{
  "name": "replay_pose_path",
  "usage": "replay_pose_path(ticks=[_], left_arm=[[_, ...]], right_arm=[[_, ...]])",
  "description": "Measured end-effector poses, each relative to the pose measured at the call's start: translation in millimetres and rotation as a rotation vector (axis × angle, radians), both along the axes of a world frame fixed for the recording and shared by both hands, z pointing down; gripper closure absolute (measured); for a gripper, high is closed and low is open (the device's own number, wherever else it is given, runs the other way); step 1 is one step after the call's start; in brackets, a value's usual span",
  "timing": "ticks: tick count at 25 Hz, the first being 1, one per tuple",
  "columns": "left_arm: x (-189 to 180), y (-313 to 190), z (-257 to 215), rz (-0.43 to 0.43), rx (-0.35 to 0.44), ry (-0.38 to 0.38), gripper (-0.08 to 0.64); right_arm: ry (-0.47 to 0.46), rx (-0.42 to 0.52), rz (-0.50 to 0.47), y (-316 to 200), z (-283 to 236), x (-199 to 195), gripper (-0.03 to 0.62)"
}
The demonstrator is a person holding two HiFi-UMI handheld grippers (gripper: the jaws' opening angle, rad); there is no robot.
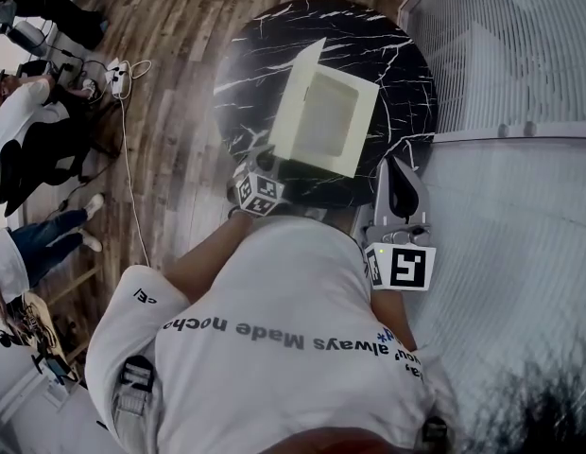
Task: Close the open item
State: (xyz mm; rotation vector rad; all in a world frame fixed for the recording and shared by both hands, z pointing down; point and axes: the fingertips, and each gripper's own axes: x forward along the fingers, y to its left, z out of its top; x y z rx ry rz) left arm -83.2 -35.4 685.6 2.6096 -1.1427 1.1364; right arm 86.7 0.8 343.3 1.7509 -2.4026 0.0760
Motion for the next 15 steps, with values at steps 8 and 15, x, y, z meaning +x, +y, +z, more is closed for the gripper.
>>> replay_pose_path(ticks=[8, 15], left_arm=[[54, 21, 19, 0.18, -0.08, -0.084, 0.499], [87, 28, 33, 0.292, -0.12, -0.148, 0.489]], right_arm=[[-0.006, -0.011, 0.015, 8, 8, 12, 0.591], [-0.026, -0.032, 0.045, 11, 18, 27, 0.591]])
